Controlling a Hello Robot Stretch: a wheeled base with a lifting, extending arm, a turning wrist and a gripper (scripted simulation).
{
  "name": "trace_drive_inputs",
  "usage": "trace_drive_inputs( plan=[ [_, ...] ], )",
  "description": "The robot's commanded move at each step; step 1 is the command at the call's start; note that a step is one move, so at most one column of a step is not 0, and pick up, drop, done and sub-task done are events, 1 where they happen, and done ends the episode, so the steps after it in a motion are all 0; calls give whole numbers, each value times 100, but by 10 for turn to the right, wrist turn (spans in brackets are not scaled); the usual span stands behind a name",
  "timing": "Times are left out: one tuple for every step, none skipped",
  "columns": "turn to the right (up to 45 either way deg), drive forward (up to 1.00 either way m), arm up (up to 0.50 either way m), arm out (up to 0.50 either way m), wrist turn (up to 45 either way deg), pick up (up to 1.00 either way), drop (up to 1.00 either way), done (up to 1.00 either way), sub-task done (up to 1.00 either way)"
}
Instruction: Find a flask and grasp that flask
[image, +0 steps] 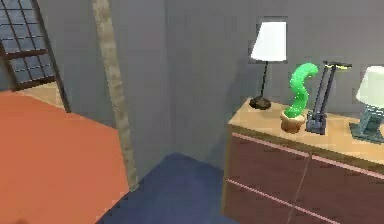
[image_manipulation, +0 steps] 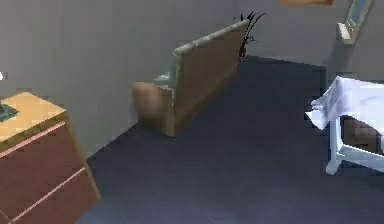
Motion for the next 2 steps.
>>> trace_drive_inputs(
  plan=[
    [-330,0,0,0,0,0,0,0,0],
    [0,95,0,0,0,0,0,0,0]
  ],
)
